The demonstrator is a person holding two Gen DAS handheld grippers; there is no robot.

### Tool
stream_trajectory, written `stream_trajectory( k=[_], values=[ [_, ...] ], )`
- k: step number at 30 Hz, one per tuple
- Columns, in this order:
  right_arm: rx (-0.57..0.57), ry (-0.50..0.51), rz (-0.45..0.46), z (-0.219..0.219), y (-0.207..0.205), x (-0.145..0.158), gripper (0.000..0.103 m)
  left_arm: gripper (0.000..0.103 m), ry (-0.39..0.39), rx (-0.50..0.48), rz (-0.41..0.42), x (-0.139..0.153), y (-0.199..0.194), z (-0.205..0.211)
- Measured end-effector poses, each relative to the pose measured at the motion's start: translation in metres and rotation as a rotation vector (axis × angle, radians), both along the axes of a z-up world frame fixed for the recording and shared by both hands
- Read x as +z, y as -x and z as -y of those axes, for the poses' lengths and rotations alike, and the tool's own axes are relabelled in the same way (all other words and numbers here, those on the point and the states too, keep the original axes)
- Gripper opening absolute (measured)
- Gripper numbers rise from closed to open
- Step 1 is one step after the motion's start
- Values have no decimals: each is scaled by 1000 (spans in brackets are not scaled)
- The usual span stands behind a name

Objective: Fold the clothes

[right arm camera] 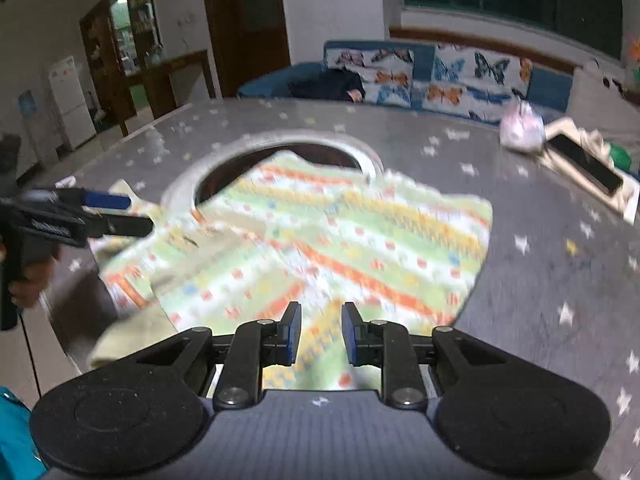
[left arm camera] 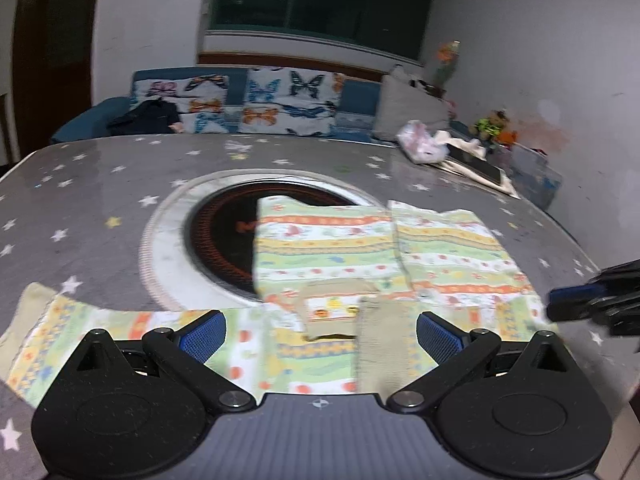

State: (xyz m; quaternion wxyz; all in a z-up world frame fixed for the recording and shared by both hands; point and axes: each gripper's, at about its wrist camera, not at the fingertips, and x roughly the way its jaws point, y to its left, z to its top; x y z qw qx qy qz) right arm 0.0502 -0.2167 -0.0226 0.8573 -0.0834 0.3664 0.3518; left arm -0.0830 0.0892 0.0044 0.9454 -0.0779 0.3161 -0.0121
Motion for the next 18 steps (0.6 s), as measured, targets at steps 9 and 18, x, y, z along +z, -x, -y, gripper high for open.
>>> stream_trajectory(
  k=[9,18],
  values=[
    [-50,65,-54,18,-8,-28,20,103,13,-155,5,-4,-5,32],
    [-98,33,-22,14,-27,-28,20,95,53,-277,-8,-15,-15,53]
  ],
)
